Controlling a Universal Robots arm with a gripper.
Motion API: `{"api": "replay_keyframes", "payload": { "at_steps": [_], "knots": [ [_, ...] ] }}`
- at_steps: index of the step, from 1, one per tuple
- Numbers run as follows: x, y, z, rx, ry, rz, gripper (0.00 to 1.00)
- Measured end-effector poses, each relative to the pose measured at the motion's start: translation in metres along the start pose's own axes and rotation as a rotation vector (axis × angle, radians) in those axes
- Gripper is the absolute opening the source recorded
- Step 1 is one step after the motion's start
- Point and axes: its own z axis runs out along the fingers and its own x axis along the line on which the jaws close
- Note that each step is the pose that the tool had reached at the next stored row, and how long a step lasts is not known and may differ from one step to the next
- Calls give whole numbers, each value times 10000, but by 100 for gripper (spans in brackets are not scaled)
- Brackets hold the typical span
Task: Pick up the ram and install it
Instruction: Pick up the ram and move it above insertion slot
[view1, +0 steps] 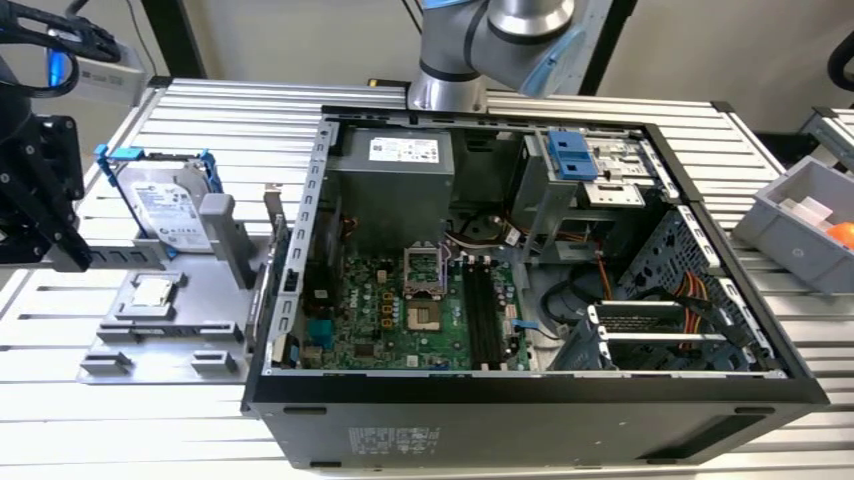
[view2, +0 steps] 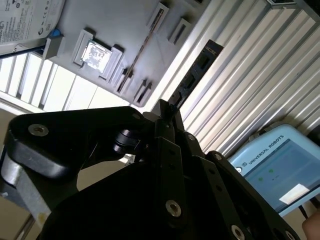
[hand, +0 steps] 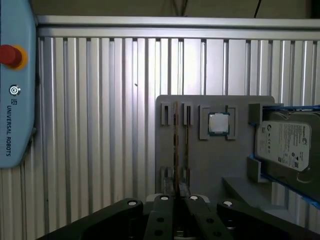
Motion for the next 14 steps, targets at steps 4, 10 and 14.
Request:
{"api": "replay_keyframes", "payload": {
  "at_steps": [4,10,14],
  "knots": [
    [-1,1,-42,0,1,2,0],
    [-3,2,-134,0,0,1,0],
    [-3,3,-172,0,1,1,0]
  ]
}}
